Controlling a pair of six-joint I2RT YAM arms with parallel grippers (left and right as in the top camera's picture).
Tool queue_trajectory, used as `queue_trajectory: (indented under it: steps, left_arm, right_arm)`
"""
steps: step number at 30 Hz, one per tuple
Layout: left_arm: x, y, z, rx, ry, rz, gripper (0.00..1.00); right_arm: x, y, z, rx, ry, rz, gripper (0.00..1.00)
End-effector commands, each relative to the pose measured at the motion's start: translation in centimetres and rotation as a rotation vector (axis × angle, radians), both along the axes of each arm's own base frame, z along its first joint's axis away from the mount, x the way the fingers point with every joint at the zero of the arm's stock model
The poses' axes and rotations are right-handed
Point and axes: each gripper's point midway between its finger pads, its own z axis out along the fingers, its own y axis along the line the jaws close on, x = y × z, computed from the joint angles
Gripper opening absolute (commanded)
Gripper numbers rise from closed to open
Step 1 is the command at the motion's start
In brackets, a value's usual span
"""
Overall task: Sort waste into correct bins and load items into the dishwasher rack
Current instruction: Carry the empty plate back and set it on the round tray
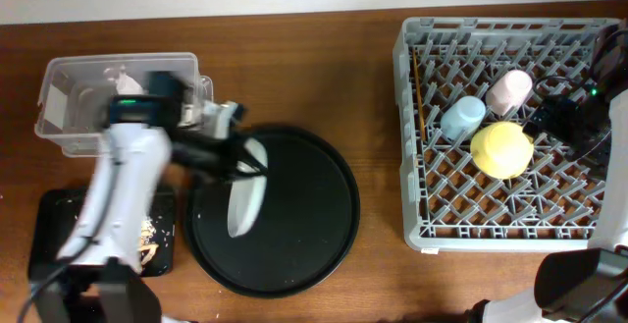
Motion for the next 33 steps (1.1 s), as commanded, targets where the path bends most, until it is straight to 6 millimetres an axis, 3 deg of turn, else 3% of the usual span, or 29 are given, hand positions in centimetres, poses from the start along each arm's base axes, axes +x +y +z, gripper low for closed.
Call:
queue_trajectory:
  steps: [1, 2, 6, 9, 15, 16, 18, 19, 21, 23, 24, 27, 29, 31, 32, 33]
  left_arm:
    - [-0.3, 0.5, -3.8, 0.525, 0.031, 0.186, 0.01]
    - [-0.9, -1.1, -4.1, 0.634, -0.024, 0.195, 0.01]
    - [-2.3, -6.7, -4.2, 0.687, -0.180, 0.146, 0.01]
    - [-2.4, -10.3, -5.9, 0.732, -0.285, 0.113, 0.01]
    - [-3.1, -11.2, -11.4, 0.828, -0.205, 0.036, 0.02]
    - [-3.3, -11.3, -11.7, 0.825, -0.189, 0.028, 0.15]
    - [-3.4, -11.3, -11.8, 0.824, -0.186, 0.027, 0.67]
    - [-3.3, -11.3, -11.8, 0.823, -0.187, 0.027, 0.75]
    - [-3.1, -11.3, -11.5, 0.820, -0.190, 0.030, 0.75]
    - [-1.9, -10.8, -9.3, 0.806, -0.205, 0.069, 0.75]
    - [-1.1, -10.2, -7.7, 0.796, -0.223, 0.103, 0.75]
    - [1.9, -6.2, -0.5, 0.770, -0.304, 0.269, 0.75]
    - [2.9, -1.3, 3.7, 0.760, -0.338, 0.422, 0.78]
    - [2.7, 5.8, 6.2, 0.810, -0.309, 0.597, 0.81]
    - [2.1, 9.7, 7.0, 0.846, -0.271, 0.694, 0.87]
    - [1.6, 12.0, 7.2, 0.866, -0.238, 0.755, 0.99]
  right_arm:
    - [-0.2, -0.2, 0.2, -0.006, -0.003, -0.015, 0.99]
    - [-0.2, -0.2, 0.2, -0.006, -0.003, -0.015, 0.99]
    - [-0.2, -0.2, 0.2, -0.006, -0.003, -0.015, 0.99]
    - [-0.2, -0.2, 0.2, -0.006, -0.003, -0.015, 0.99]
    - [-0.2, -0.2, 0.2, -0.006, -0.003, -0.015, 0.99]
    - [-0.2, -0.2, 0.2, -0.006, -0.003, -0.015, 0.99]
    - [-0.2, -0.2, 0.2, -0.006, -0.003, -0.015, 0.99]
    - [-0.2, -0.2, 0.2, -0.006, -0.003, -0.015, 0.99]
    - [-0.2, -0.2, 0.2, -0.006, -0.003, -0.015, 0.99]
    - [-0.2, -0.2, 0.2, -0.006, -0.003, -0.015, 0.99]
    - [-0.2, -0.2, 0.2, -0.006, -0.003, -0.015, 0.99]
    - [-0.2, -0.2, 0.2, -0.006, -0.004, -0.015, 0.99]
    - [-0.2, -0.2, 0.2, -0.007, -0.004, -0.015, 0.99]
    - [0.8, 0.3, 0.1, 0.028, -0.049, -0.012, 0.99]
    - [1.3, 0.3, 0.2, 0.033, -0.074, -0.011, 0.99]
    - [1.7, 0.7, 0.2, 0.056, -0.092, -0.008, 0.99]
